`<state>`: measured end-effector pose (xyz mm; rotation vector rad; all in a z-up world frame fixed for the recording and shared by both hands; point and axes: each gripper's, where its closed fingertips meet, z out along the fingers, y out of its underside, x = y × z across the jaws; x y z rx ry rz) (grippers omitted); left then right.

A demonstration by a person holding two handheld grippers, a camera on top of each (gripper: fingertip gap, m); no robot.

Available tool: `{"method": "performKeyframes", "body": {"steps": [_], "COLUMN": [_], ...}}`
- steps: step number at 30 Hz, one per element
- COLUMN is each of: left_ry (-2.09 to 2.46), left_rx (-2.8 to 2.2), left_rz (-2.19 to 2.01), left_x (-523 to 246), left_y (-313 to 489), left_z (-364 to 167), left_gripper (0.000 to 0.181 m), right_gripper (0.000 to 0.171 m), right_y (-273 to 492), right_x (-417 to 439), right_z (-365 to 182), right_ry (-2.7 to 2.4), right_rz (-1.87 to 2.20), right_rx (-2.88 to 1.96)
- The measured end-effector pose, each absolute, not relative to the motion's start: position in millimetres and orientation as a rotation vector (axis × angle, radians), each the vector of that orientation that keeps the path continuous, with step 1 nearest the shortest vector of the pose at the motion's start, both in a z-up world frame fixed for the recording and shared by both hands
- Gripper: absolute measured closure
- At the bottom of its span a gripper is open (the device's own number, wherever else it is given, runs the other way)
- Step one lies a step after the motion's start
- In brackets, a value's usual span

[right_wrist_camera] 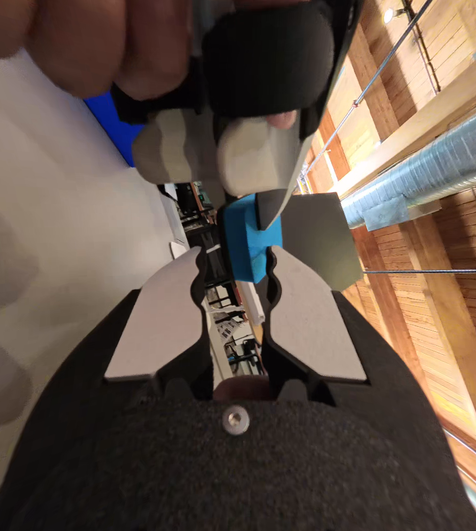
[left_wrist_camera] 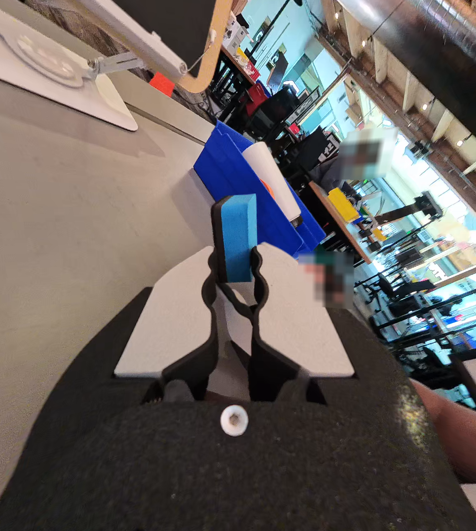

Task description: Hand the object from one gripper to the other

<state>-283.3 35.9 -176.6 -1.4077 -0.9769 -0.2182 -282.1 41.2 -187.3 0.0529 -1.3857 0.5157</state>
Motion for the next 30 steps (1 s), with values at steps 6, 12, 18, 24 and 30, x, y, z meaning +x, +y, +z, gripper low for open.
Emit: {"method": "performKeyframes", "body": {"steps": [6, 12, 18, 24, 30], "left_ry": [-1.03, -0.928, -0.66, -0.315, -0.253], "left_rx": [-1.363, -1.421, -1.547, -1.597, -1.588], "left_rz": [-0.395, -0.328, -0.087, -0.042, -0.05], "left_x": [-274, -270, -270, -250, -241], "left_y": [43, 48, 42, 40, 42], "left_z": [-184, -182, -180, -167, -166], "left_gripper": [0.16, 0.157, 0.152, 0.14, 0.142], "right_gripper": [0.14, 0.146, 0.148, 0.148, 0.148], "right_y": [48, 57, 93, 63, 47], "right_x": [-289, -290, -305, -259, -230], "right_z": [-184, -182, -190, -186, -172], "right_ry": [-1.316, -1.365, -1.573, -2.044, -2.127], "right_rz": [0.41, 0.464, 0.769, 1.975, 2.45], "right_rx": [0.107, 0.095, -0.186, -0.518, -0.515]}}
